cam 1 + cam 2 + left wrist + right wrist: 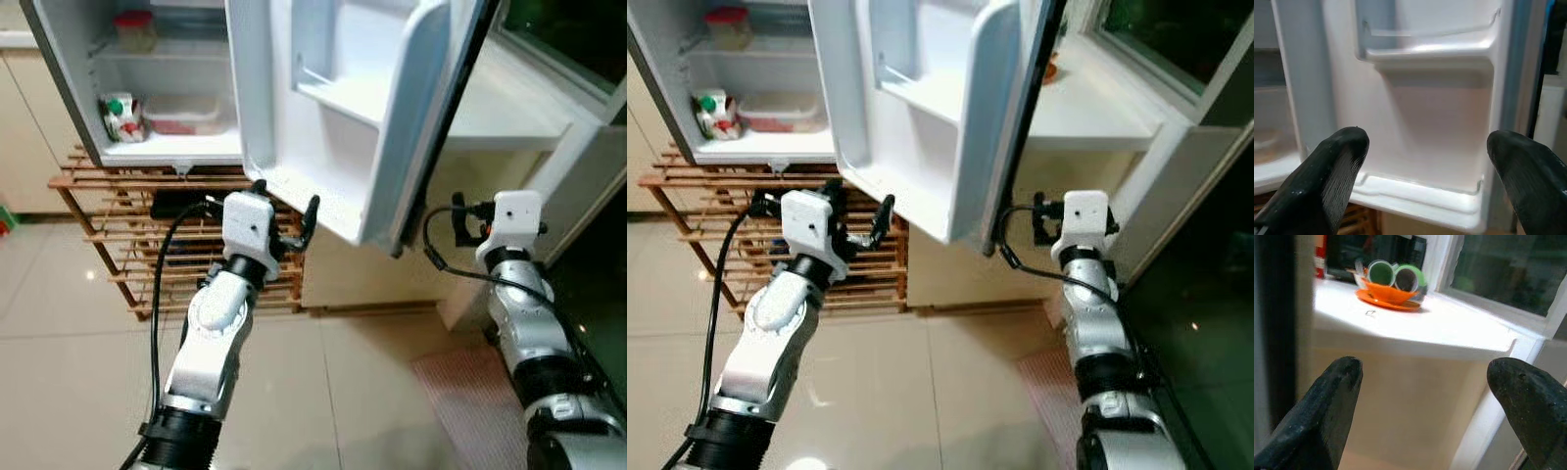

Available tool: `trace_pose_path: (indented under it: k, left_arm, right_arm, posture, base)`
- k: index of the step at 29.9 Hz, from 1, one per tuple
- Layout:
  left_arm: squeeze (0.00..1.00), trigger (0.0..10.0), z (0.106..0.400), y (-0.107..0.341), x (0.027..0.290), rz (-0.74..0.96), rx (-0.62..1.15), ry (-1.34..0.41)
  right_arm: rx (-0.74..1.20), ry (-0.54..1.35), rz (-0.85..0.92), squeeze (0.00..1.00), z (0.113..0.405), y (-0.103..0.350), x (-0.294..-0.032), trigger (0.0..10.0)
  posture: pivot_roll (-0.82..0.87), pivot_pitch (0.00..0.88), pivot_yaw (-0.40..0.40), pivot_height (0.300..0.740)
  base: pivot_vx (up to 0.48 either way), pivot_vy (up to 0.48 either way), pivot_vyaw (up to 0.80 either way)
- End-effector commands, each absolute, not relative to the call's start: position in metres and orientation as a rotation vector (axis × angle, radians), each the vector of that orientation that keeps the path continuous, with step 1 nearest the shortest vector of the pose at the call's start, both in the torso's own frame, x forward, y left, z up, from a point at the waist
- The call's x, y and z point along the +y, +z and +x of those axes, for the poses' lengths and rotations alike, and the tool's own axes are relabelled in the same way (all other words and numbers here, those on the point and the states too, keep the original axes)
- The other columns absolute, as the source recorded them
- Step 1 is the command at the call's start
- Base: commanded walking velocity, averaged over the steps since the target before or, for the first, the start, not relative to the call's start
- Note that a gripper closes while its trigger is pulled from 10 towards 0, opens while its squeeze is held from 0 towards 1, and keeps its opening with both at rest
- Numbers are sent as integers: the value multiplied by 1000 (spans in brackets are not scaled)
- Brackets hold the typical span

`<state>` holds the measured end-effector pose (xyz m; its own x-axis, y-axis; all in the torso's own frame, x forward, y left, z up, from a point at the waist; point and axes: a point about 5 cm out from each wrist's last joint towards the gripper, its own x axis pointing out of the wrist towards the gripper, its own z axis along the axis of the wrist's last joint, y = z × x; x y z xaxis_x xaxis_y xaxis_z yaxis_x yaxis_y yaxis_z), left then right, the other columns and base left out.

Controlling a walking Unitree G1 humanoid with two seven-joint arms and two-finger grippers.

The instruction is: Restocking fridge

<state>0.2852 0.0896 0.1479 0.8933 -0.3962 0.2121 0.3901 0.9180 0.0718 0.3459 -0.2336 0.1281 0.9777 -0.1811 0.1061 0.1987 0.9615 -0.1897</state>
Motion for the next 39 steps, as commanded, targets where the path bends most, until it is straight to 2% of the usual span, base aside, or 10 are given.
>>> trace_pose_path:
  k: [1, 6, 13, 17, 19, 21, 22, 27, 33, 39]
  left_arm:
    - [0, 10000, 280, 135, 88, 41, -167, -437]
    - [0, 10000, 276, 130, 89, 51, -142, -449]
    - [0, 10000, 274, 129, 92, 45, -126, -457]
    - [0, 10000, 270, 117, 92, 51, -57, -475]
    - [0, 10000, 269, 93, 94, 128, 67, -479]
    - [0, 10000, 268, 50, 114, 198, 280, -400]
    - [0, 10000, 268, 50, 114, 198, 280, -400]
    - [0, 10000, 251, -23, 157, 276, 602, -247]
    - [0, 10000, 225, -56, 166, 383, 821, -271]
    - [0, 10000, 173, -89, 187, 451, 1126, -286]
  right_arm:
    - [-68, -220, -213, 0, 348, 125, -238, 10000]
    - [-77, -228, -250, 0, 356, 133, -241, 10000]
    - [-72, -254, -268, 0, 358, 135, -247, 10000]
    - [-72, -254, -263, 0, 358, 133, -247, 10000]
    - [-73, -248, -258, 0, 359, 133, -245, 10000]
    - [-72, -232, -254, 0, 360, 132, -241, 10000]
    - [-72, -232, -254, 0, 360, 132, -241, 10000]
    - [-87, -204, -243, 0, 370, 144, -233, 10000]
    - [-135, -138, -216, 0, 382, 166, -220, 10000]
    - [-174, -52, -149, 0, 389, 178, -199, 10000]
  posture:
    - [36, 0, -52, 740]
    - [41, 0, -52, 740]
    - [43, 0, -55, 740]
    - [37, 0, -54, 740]
    - [29, 0, -53, 740]
    - [20, 12, -57, 740]
    - [20, 12, -57, 740]
    - [-2, 40, -78, 740]
    - [-25, 78, -106, 740]
    - [-61, 83, -111, 740]
  base:
    - [315, 360, 0]
    - [315, 361, 0]
    - [0, 0, 0]
    - [0, 0, 0]
    - [0, 0, 0]
    - [0, 0, 0]
    - [0, 0, 0]
    - [0, 0, 0]
    - [0, 0, 0]
    - [0, 0, 0]
